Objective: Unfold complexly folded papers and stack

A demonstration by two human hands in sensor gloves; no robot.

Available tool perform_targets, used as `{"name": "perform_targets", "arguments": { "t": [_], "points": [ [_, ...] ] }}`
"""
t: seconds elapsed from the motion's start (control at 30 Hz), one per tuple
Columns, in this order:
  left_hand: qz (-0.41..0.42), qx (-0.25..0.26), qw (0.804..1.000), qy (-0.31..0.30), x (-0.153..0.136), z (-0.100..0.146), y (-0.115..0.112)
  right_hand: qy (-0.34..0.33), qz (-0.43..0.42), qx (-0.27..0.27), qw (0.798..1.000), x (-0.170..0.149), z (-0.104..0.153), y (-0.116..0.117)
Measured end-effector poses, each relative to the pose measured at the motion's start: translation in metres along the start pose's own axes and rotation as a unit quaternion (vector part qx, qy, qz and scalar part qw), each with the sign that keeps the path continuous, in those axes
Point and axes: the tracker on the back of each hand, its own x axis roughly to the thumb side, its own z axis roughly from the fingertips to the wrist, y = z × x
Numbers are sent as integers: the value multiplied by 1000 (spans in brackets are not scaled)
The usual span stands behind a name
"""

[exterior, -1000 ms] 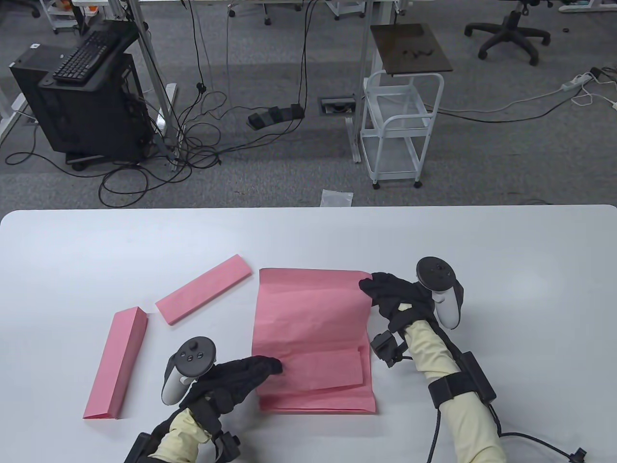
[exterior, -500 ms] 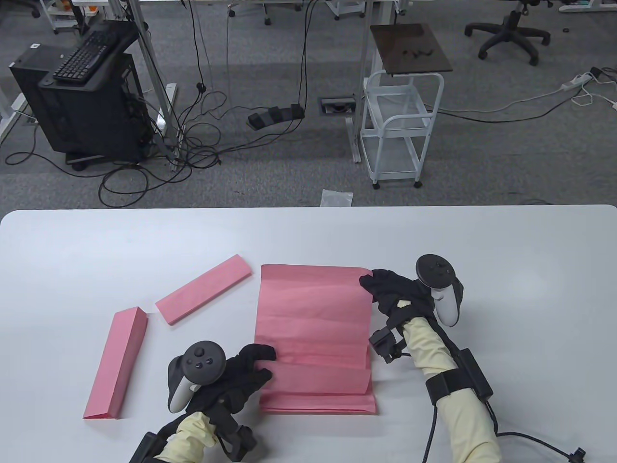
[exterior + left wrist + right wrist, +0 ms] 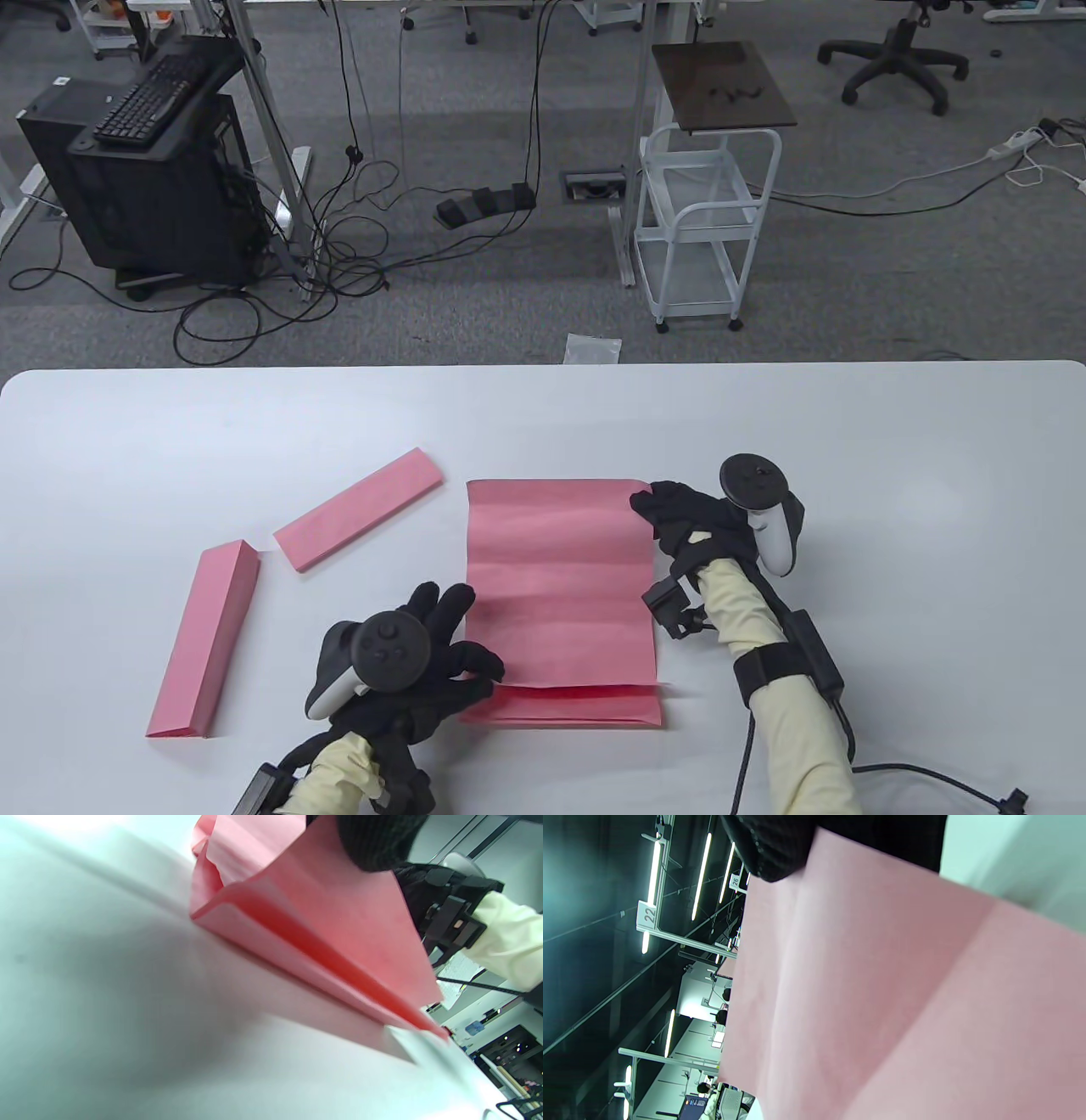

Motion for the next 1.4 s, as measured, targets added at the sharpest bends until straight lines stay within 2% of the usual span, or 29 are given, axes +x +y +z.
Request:
{"name": "perform_targets", "arguments": {
  "t": [0.17, 0.23, 0.43, 0.6, 0.67, 0.73, 0.8, 0.87, 0.93, 1.0, 1.07, 1.13, 1.17, 1.2, 1.23, 1.27, 1.33, 1.4],
  "points": [
    [74, -58, 995, 29, -14, -7, -13, 3, -1, 5, 1000, -4, -3, 4],
    [80, -67, 994, 36, -15, -11, -17, 5, 4, 3, 1000, -5, -3, 5],
    [-13, -121, 991, 50, -7, -21, -32, 14, 8, 3, 1000, -8, -2, 5],
    [-78, -149, 981, 97, -6, -27, -44, 30, 7, 4, 1000, -13, 0, 7],
    [-92, -164, 977, 101, -5, -28, -49, 22, 28, -23, 999, -11, 5, 9],
    [-114, -173, 971, 117, -6, -29, -53, -19, 103, -51, 993, -6, 17, 15],
    [-127, -186, 966, 126, -8, -30, -56, -70, 171, -27, 982, 0, 31, 27],
    [-127, -190, 965, 129, -9, -30, -56, -126, 250, 43, 959, 2, 51, 50],
    [-131, -196, 962, 134, -10, -30, -57, -128, 338, 200, 911, -7, 77, 84],
    [-131, -204, 960, 139, -12, -30, -58, -108, 398, 292, 863, -20, 95, 109],
    [-135, -211, 958, 144, -13, -31, -59, -108, 426, 309, 843, -30, 102, 125],
    [-142, -209, 956, 149, -14, -31, -60, -98, 461, 299, 830, -41, 99, 132],
    [-143, -209, 955, 152, -15, -30, -60, -79, 491, 304, 812, -48, 94, 130],
    [-144, -209, 955, 152, -15, -30, -60, -72, 479, 328, 811, -51, 92, 125],
    [-144, -209, 955, 153, -15, -30, -60, -52, 442, 318, 837, -55, 91, 118],
    [-143, -209, 955, 154, -14, -30, -59, -46, 430, 307, 848, -59, 92, 112],
    [-141, -211, 955, 154, -14, -29, -59, -30, 447, 304, 841, -66, 94, 93],
    [-141, -211, 955, 154, -14, -29, -59, -9, 441, 286, 851, -75, 98, 73]
  ]
}}
